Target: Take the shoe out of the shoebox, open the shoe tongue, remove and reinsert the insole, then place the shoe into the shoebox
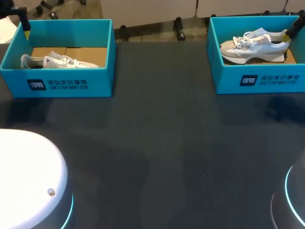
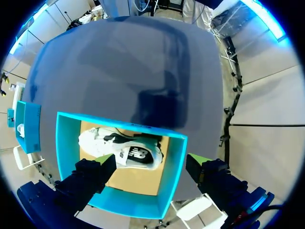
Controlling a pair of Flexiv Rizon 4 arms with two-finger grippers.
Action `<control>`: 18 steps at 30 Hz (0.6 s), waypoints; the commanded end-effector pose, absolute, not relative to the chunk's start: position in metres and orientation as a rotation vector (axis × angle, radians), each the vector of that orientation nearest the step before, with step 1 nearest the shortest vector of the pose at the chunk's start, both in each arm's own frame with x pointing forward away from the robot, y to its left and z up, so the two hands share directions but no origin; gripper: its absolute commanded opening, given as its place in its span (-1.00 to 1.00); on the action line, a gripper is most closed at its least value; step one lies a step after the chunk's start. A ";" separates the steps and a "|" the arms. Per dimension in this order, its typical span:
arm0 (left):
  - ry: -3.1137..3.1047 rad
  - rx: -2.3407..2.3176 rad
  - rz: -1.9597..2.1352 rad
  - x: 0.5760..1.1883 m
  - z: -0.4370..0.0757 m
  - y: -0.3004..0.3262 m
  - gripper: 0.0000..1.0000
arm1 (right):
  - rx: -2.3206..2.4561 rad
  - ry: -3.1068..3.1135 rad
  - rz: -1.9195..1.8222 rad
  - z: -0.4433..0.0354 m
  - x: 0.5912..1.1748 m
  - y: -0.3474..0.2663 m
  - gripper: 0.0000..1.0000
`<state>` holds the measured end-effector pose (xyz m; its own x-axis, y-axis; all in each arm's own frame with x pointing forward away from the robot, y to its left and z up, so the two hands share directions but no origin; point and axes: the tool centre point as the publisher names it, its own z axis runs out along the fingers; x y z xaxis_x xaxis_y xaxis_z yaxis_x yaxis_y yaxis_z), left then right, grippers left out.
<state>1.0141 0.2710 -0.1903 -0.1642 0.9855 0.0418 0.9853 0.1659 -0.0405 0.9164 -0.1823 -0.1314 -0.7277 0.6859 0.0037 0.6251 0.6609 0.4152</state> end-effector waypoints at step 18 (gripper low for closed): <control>-2.355 -1.992 -0.002 1.012 -0.190 0.271 1.00 | 1.527 2.440 0.437 -0.158 0.942 -0.187 1.00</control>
